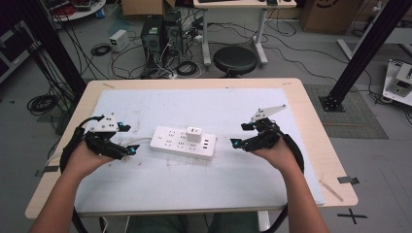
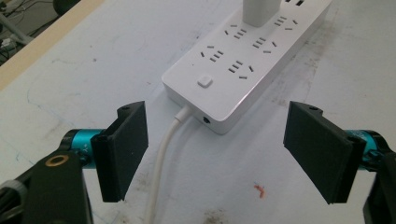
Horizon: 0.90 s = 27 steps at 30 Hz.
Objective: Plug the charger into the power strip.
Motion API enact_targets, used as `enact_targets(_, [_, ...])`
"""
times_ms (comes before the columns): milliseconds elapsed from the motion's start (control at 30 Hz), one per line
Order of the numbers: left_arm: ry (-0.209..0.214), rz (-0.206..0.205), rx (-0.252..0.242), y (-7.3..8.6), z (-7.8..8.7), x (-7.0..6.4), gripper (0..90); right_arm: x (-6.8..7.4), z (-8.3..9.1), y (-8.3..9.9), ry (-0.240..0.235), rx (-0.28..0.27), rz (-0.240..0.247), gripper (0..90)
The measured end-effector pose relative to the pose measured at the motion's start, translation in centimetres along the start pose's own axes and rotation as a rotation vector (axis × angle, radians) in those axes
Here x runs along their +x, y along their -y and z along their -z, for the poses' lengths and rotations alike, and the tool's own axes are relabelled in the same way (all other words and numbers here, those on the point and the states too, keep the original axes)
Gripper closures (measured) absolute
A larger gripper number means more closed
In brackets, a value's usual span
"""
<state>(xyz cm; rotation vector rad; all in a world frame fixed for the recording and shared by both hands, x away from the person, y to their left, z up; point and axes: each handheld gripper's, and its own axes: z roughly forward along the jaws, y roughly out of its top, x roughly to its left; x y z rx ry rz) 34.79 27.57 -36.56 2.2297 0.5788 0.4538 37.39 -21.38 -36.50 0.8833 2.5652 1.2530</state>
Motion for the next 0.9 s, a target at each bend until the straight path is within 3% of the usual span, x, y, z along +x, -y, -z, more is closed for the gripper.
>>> enact_targets(200, [-0.005,0.019,0.011,0.11,-0.25,-0.23,22.0,-0.24,0.26,0.30,0.001,0.006,0.006,20.9])
enact_targets(300, [-0.005,0.003,0.020,-0.08,-0.07,-0.24,22.0,-0.19,0.29,0.29,0.001,0.008,0.007,20.9])
enact_targets(633, [-0.016,0.020,0.013,-0.08,0.03,-0.24,22.0,-0.26,0.13,0.20,0.006,0.015,0.009,20.9])
enact_targets(900, [-0.026,0.020,0.036,0.02,-0.32,-0.06,22.0,-0.36,0.19,0.24,0.005,0.017,0.002,20.9])
